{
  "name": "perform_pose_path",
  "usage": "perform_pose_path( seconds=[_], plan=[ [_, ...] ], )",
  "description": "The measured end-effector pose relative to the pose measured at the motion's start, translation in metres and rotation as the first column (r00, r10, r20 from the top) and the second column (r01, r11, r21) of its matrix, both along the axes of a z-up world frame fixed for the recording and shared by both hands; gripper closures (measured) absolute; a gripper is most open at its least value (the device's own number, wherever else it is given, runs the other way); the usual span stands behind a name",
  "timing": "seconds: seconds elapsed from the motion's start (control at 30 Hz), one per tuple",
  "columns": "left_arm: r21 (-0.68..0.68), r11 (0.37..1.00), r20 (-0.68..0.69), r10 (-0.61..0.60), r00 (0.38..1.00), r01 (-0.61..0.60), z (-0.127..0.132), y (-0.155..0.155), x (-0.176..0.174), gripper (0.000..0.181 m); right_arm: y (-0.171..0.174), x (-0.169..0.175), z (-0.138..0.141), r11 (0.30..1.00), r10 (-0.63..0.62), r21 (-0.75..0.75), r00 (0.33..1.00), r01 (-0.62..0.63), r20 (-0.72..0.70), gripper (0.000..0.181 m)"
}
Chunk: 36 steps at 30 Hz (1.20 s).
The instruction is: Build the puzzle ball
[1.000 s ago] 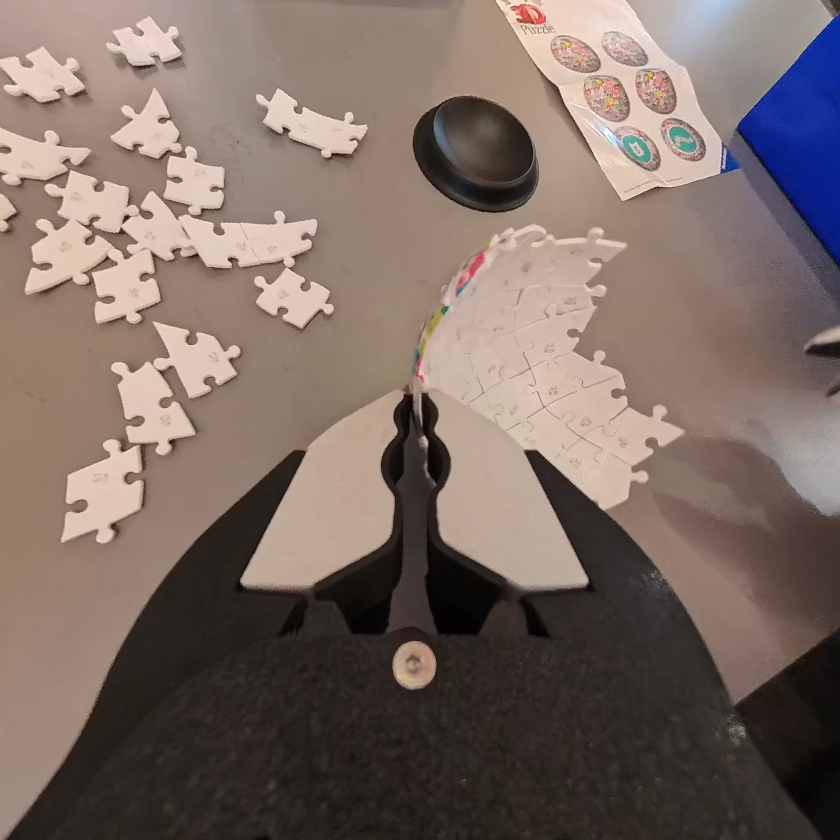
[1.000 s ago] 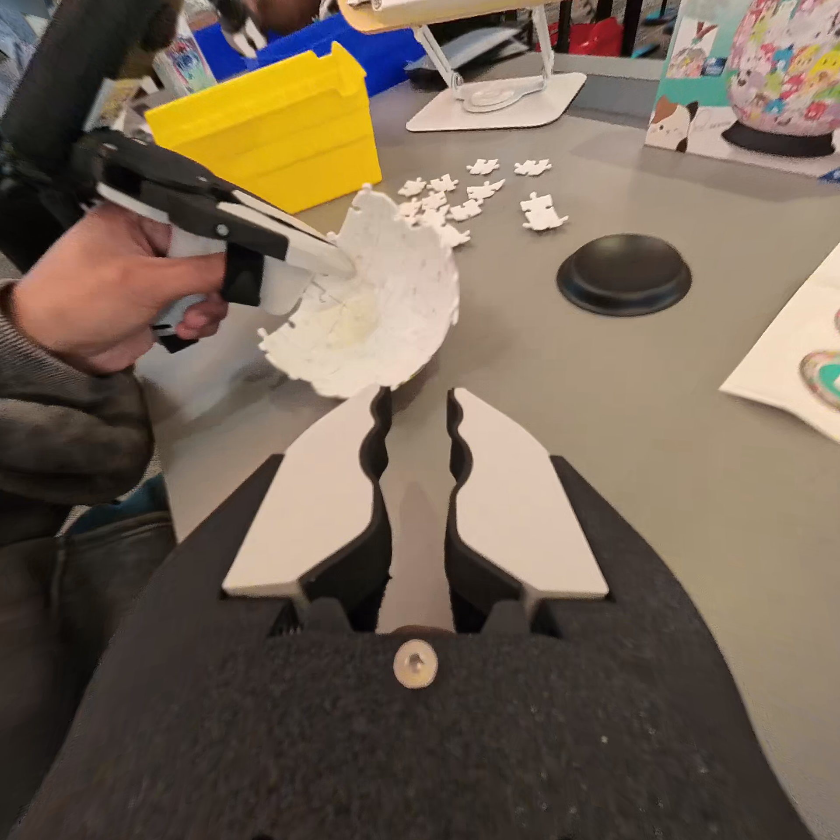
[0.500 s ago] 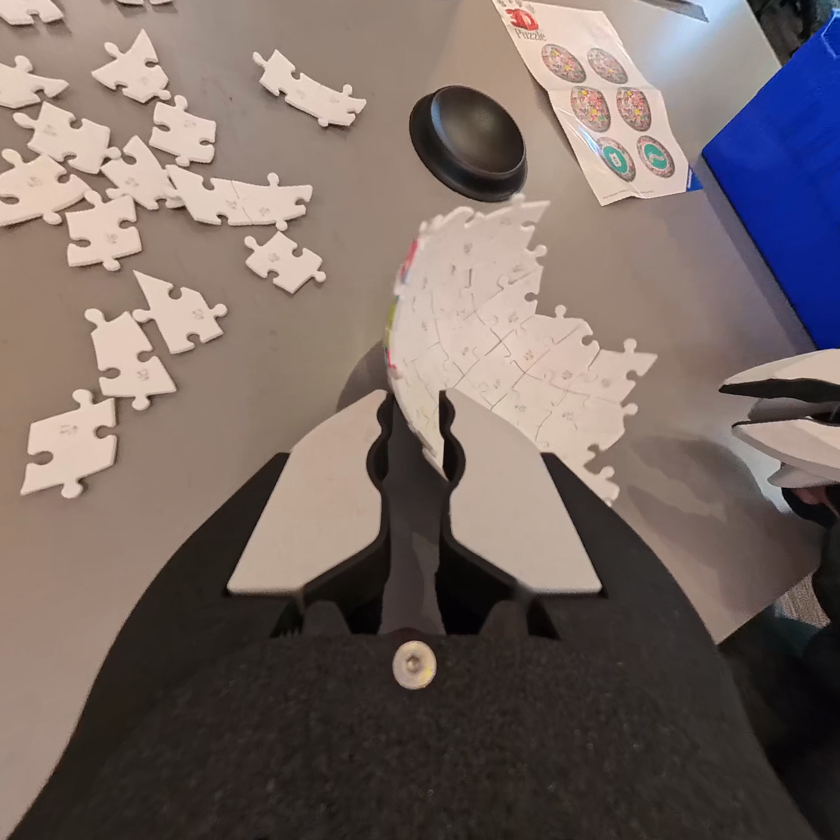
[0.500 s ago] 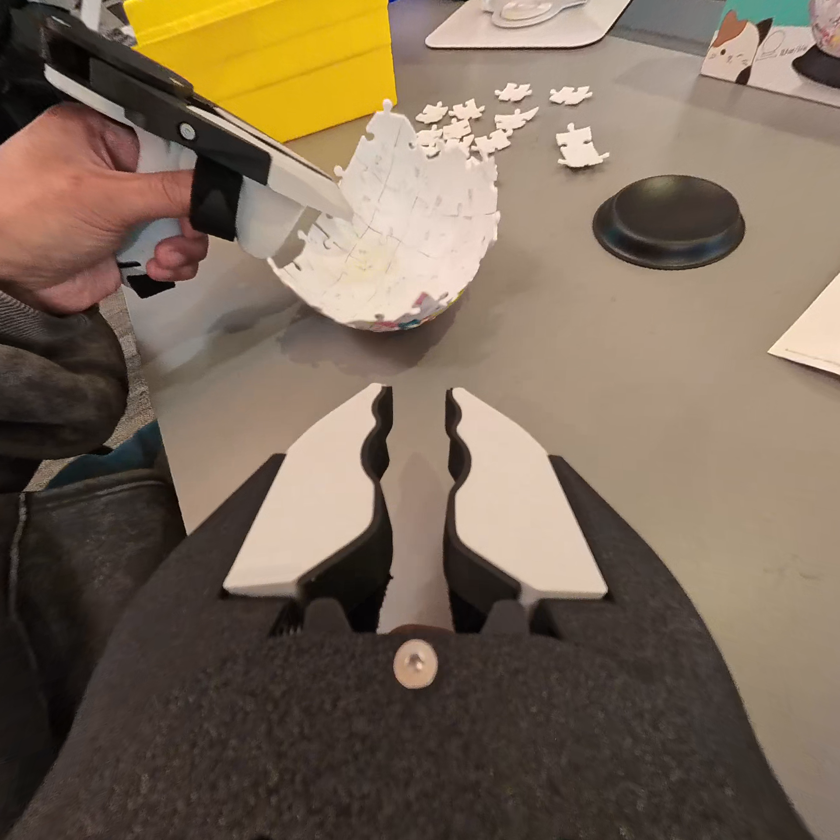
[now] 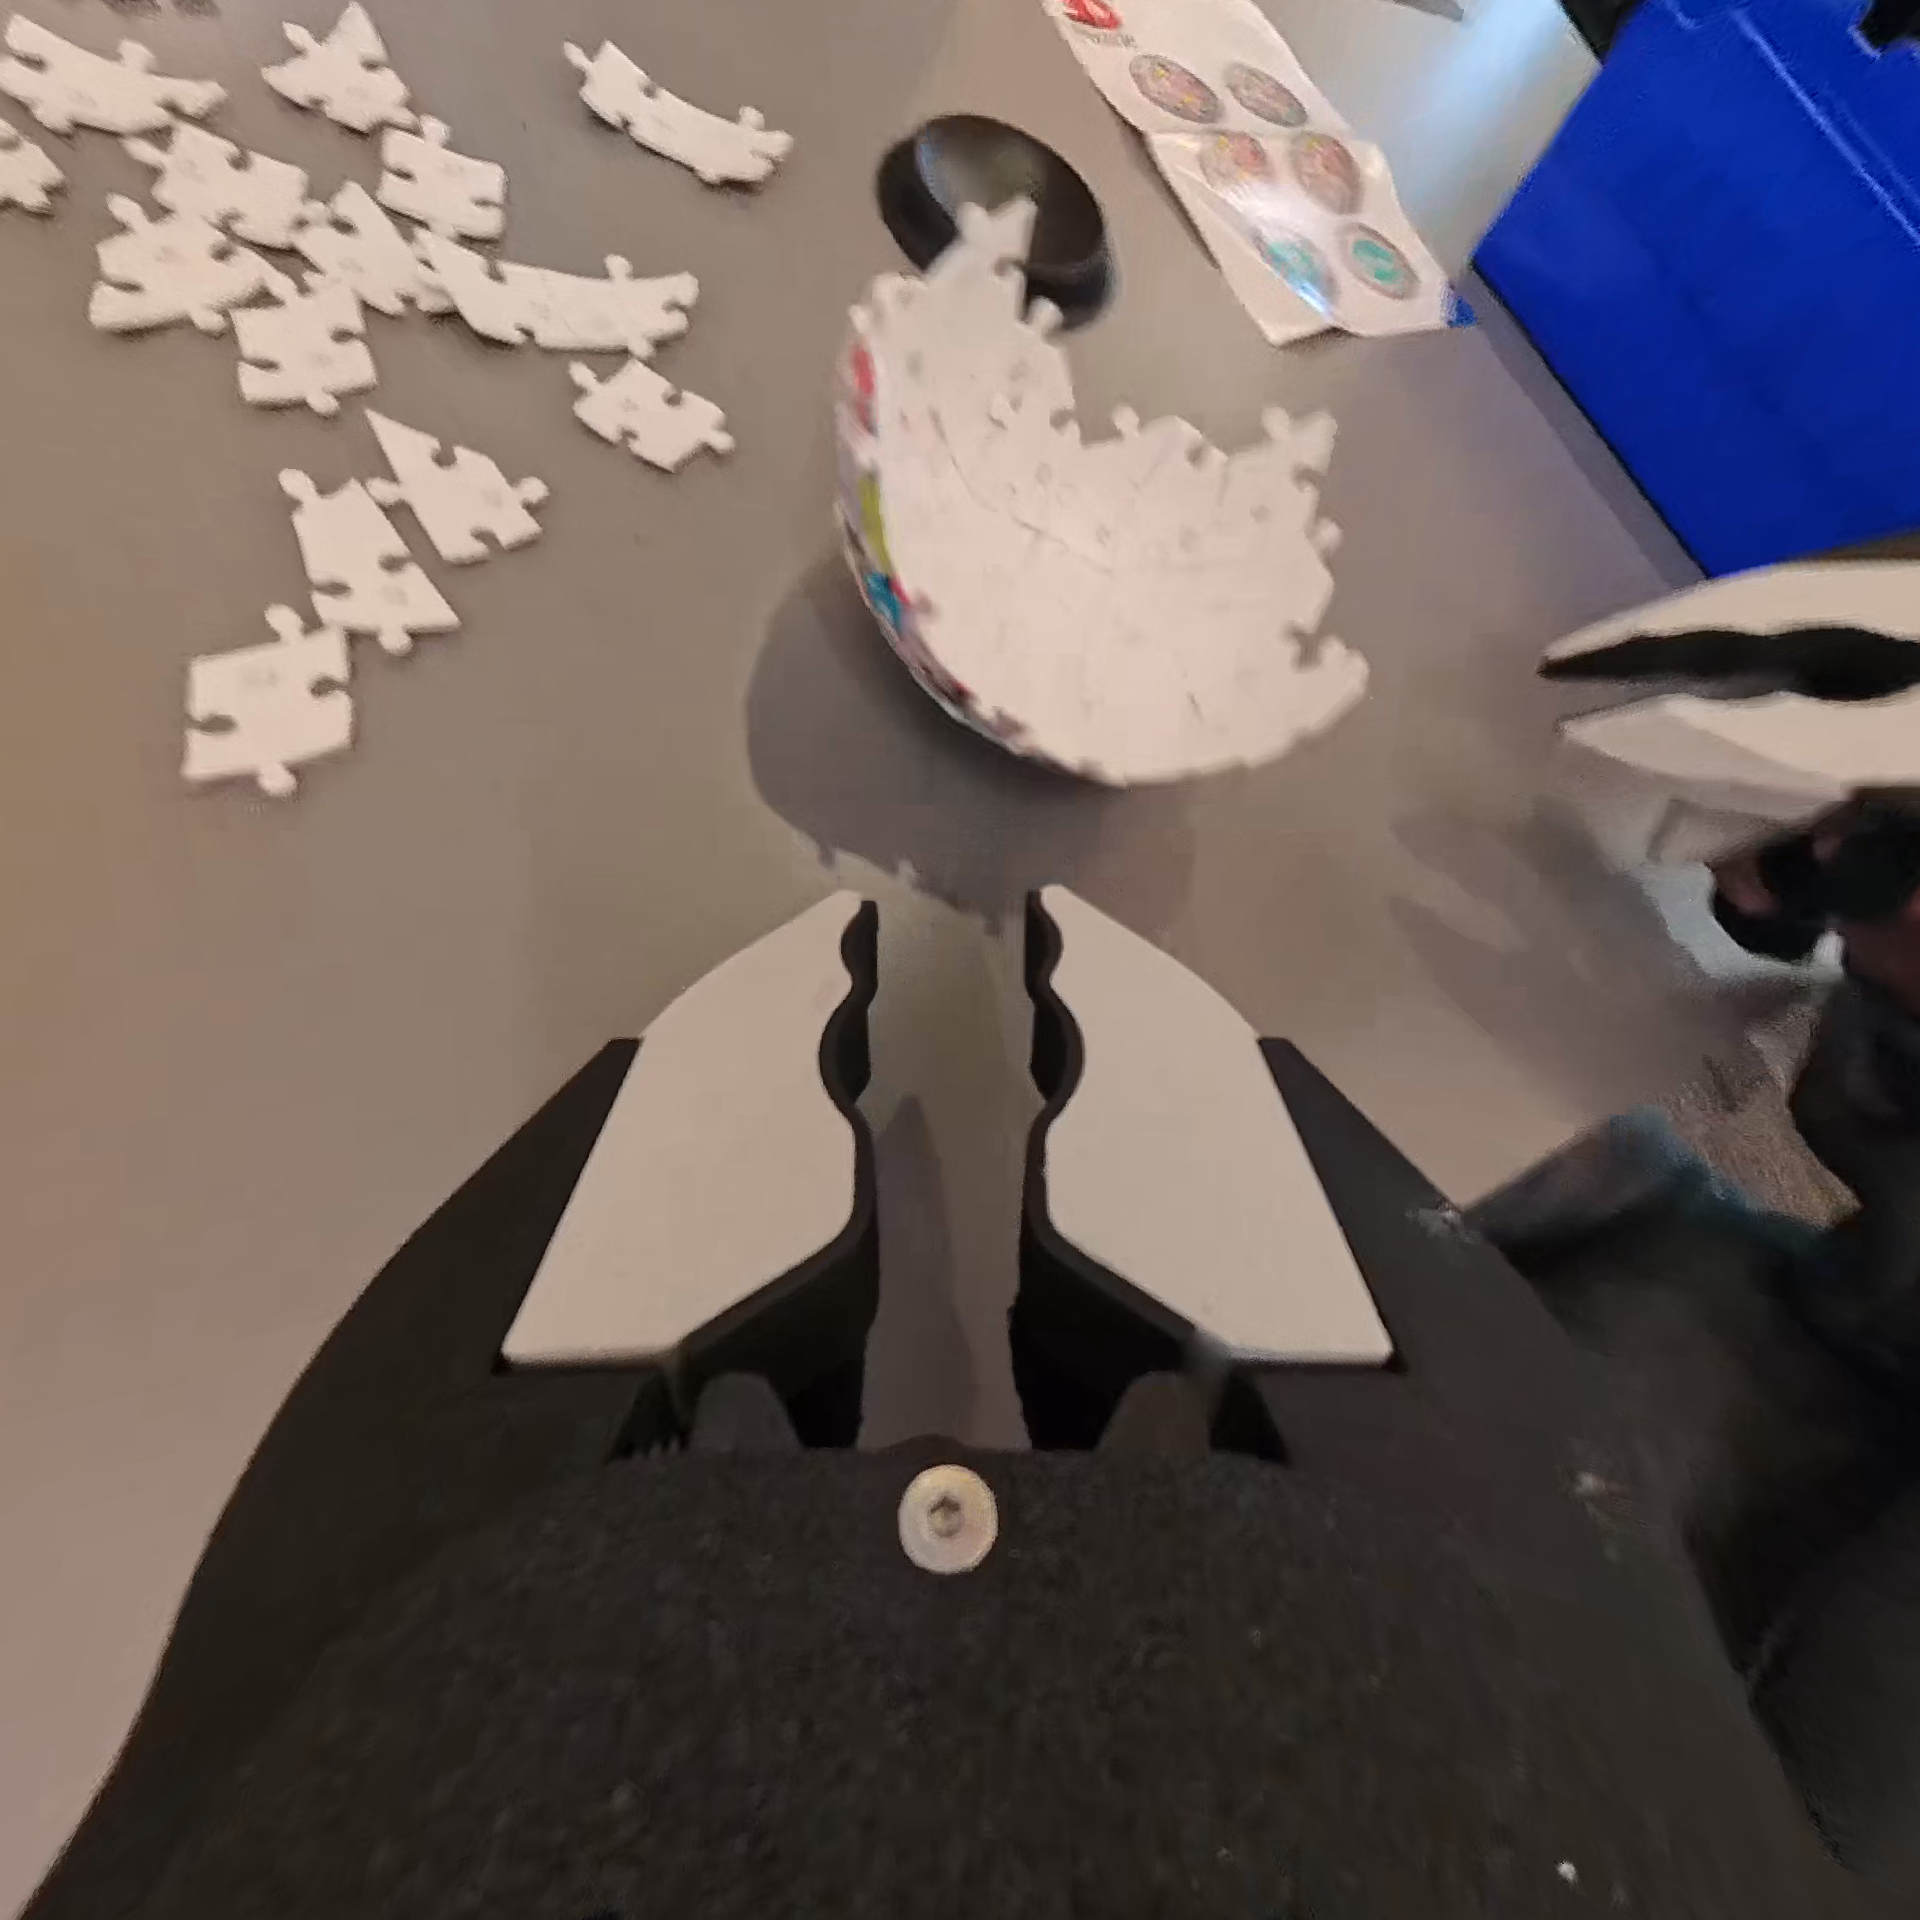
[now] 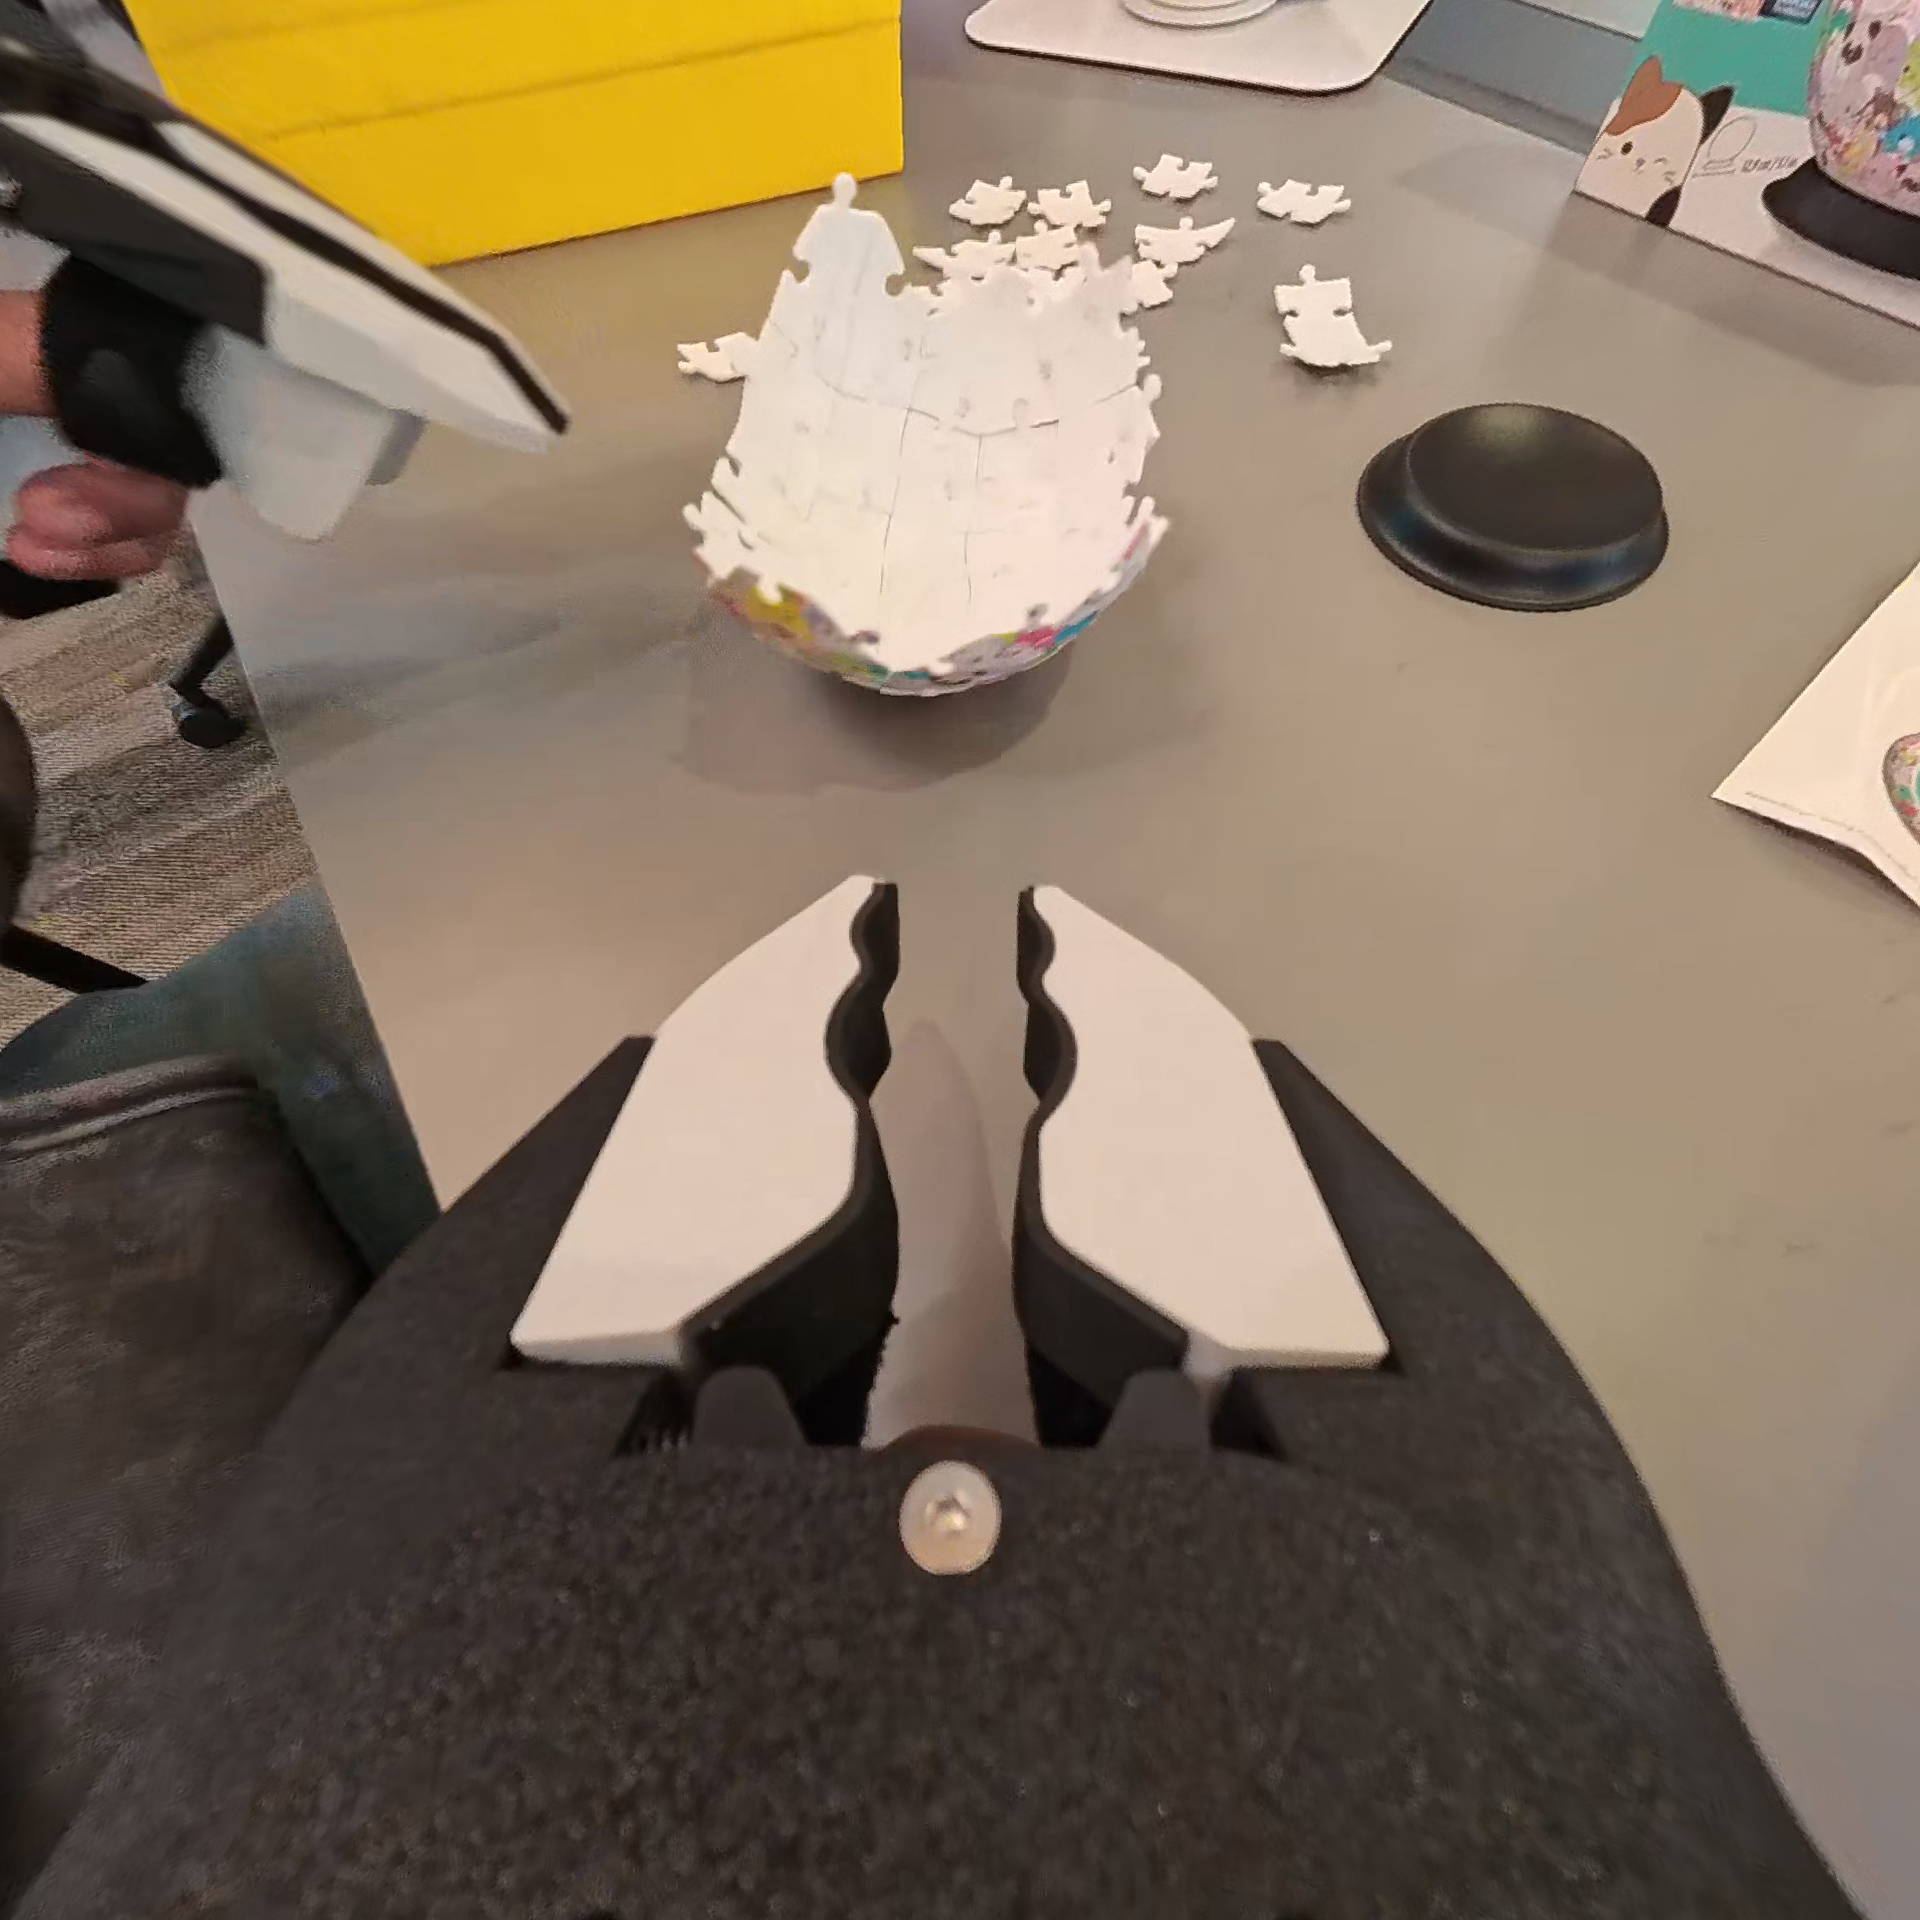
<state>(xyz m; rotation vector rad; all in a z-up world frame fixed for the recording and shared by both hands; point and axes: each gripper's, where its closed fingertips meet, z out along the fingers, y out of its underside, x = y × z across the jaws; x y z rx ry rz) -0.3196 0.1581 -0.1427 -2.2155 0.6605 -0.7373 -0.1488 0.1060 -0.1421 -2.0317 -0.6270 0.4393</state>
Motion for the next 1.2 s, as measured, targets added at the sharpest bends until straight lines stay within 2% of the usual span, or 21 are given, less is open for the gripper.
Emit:
perform_pose_path(
  seconds=[0.17,0.23,0.37,0.5,0.6,0.7,0.8,0.93,1.2],
  plan=[
    [0.044,0.99,0.119,-0.135,0.984,0.131,0.011,-0.056,-0.006,0.137,-0.023,0.001,-0.001,0.999,-0.033,0.014,0.999,0.033,0.032,0.156],
    [0.082,0.984,0.139,-0.17,0.976,0.16,0.016,-0.067,-0.008,0.136,-0.037,0.004,0.003,0.998,-0.057,0.041,0.997,0.055,0.053,0.156],
    [0.241,0.96,0.15,-0.181,0.972,0.142,0.041,-0.064,-0.011,0.134,-0.066,0.001,0.014,0.99,-0.075,0.123,0.995,0.067,0.06,0.149],
    [0.383,0.918,0.06,-0.139,0.988,0.106,0.048,-0.055,-0.015,0.133,-0.067,0.005,0.009,0.983,-0.111,0.161,0.986,0.09,0.128,0.127],
    [0.414,0.904,0.035,-0.133,0.991,0.106,0.046,-0.056,-0.014,0.128,-0.063,0.012,0.002,0.983,-0.135,0.142,0.98,0.113,0.149,0.118],
    [0.426,0.9,0.04,-0.12,0.992,0.091,0.047,-0.055,-0.013,0.12,-0.058,0.017,0.011,0.971,-0.171,0.191,0.977,0.145,0.131,0.111],
    [0.442,0.894,0.048,-0.101,0.994,0.07,0.051,-0.053,-0.015,0.114,-0.055,0.017,0.012,0.97,-0.182,0.18,0.98,0.166,0.08,0.098],
    [0.454,0.889,0.019,-0.075,0.997,0.058,0.048,-0.05,-0.017,0.104,-0.053,0.01,0.01,0.977,-0.148,0.165,0.986,0.134,0.073,0.103],
    [0.431,0.898,-0.017,-0.086,0.996,0.084,0.04,-0.054,-0.016,0.107,-0.045,-0.01,0.0,0.993,-0.052,0.11,0.996,0.044,0.07,0.118]
  ],
)
